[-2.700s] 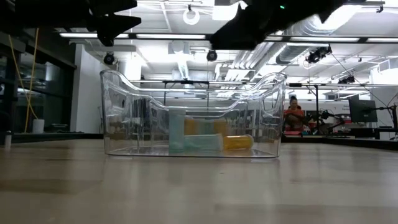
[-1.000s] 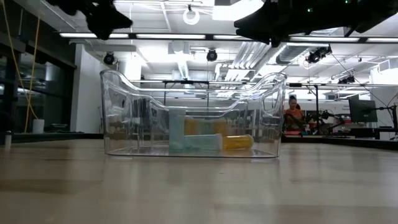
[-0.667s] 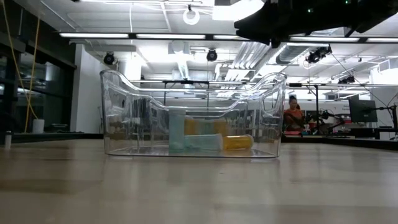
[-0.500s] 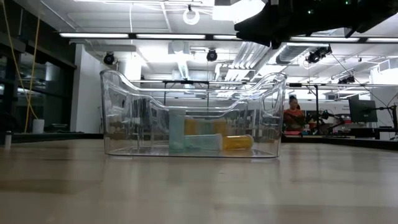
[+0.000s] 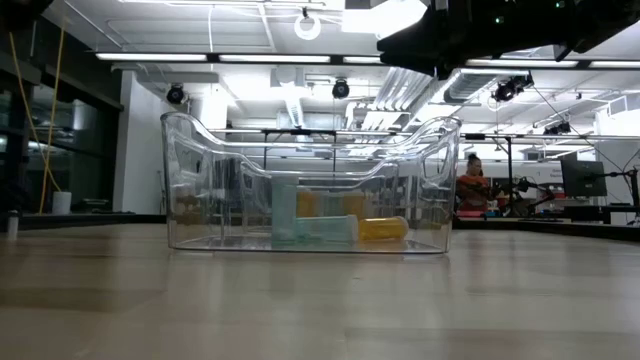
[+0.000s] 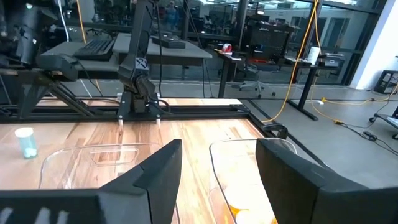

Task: Pick and place medicine bottles into bin by pill shape (circle, oval)
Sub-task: Put the blue tablet bottle into the bottom transparent bin

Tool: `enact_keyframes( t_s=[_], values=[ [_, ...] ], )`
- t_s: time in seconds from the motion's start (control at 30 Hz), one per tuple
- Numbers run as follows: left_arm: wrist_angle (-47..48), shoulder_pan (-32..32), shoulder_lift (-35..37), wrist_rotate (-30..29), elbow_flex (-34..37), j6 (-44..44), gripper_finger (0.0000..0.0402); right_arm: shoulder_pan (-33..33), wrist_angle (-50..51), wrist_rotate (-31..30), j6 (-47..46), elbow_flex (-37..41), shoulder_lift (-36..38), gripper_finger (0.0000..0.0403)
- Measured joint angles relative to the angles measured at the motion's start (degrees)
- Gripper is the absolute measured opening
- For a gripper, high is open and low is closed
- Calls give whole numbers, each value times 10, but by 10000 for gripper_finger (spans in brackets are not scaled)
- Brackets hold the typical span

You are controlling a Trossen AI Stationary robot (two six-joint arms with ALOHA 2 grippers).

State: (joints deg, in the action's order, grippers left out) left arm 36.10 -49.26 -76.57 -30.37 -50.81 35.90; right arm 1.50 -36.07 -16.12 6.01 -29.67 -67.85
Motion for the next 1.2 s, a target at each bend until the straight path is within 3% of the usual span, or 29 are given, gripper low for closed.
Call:
enact_keyframes(
  t_s=[0.27, 0.47, 0.73, 0.87, 1.2],
  values=[
    [35, -12, -65, 132, 4, 144, 256, 0, 3, 0, -11, 0, 0, 197],
    [74, -31, -88, 110, 4, 160, 256, 0, 3, 0, -11, 0, 0, 197],
    [73, -35, -90, 139, 4, 175, 251, 0, 3, 0, -11, 0, 0, 197],
    [73, -34, -90, 140, 4, 175, 227, 0, 5, 0, -10, 0, 0, 197],
    [72, -34, -90, 163, 4, 163, 126, 0, 7, 0, -10, 0, 0, 197]
  ],
)
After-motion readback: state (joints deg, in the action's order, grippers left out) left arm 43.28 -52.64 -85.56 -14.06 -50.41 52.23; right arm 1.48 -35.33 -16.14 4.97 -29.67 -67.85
